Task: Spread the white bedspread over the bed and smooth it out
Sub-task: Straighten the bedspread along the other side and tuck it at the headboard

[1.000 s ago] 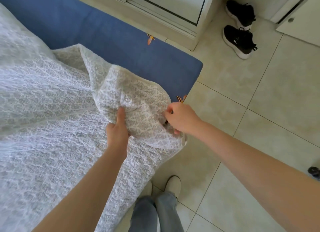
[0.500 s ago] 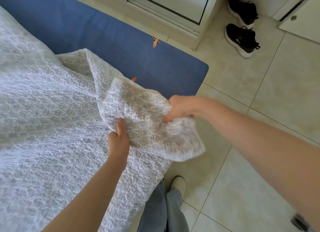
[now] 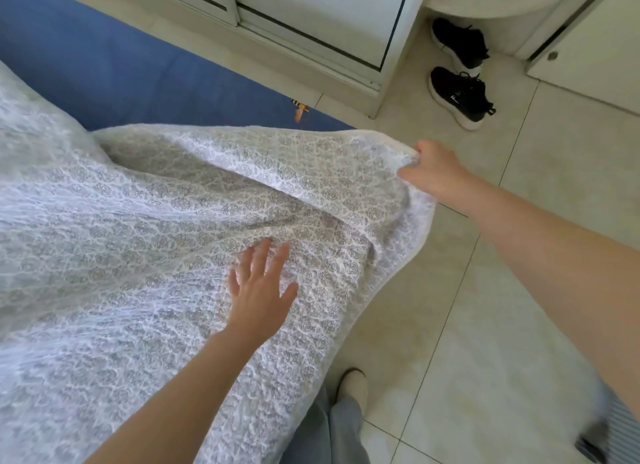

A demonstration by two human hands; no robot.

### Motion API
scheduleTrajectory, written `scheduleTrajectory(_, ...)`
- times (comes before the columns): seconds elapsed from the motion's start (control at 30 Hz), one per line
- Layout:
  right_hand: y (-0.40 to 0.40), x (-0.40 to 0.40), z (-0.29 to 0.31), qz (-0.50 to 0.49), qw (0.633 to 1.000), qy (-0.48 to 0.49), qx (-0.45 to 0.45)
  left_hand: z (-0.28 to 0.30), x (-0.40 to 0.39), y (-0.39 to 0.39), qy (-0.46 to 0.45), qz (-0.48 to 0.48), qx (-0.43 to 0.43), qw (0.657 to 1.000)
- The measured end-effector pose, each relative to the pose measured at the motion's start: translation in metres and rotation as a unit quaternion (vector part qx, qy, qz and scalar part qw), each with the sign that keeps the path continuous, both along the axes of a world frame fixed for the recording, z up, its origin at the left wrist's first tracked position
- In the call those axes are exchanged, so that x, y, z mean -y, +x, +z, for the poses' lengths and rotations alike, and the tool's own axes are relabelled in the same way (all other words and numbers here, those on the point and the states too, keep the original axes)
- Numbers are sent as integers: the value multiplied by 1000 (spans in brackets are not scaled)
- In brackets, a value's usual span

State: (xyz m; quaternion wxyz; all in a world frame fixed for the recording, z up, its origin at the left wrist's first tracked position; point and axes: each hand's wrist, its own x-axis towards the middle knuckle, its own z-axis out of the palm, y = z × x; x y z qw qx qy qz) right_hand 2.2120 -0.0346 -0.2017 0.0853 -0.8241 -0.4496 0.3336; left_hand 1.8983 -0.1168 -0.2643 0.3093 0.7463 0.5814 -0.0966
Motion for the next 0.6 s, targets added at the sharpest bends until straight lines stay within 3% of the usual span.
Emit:
scheduleTrajectory(0.07, -10, -1, 3, 48, 997, 30, -50, -6, 4, 3, -19, -19, -28, 999)
scheduleTrajectory(0.13, -5, -1, 7, 132, 989, 50, -41, -12, 8, 8, -40, -33, -38, 998)
scheduleTrajectory(0.23, 35, 2, 7, 177, 973, 19, 143, -18, 12, 11, -54, -53, -72, 995)
scheduleTrajectory(0.33, 72, 5, 5, 67, 942, -61, 324, -19, 13, 14, -49, -56, -83, 994)
scheduleTrajectory(0.4, 67, 1, -1, 15, 932, -142, 333, -17, 11, 15, -43, -53, -81, 994)
scheduleTrajectory(0.47, 46, -6, -5, 42, 927, -165, 334, -12, 8, 16, -37, -58, -83, 994)
scheduleTrajectory(0.53, 21, -15, -11, 110, 936, -96, 321, -9, 3, 18, -29, -60, -83, 994)
scheduleTrajectory(0.6, -5, -27, -19, 160, 962, -23, 219, -7, -4, 18, -8, -52, -71, 996)
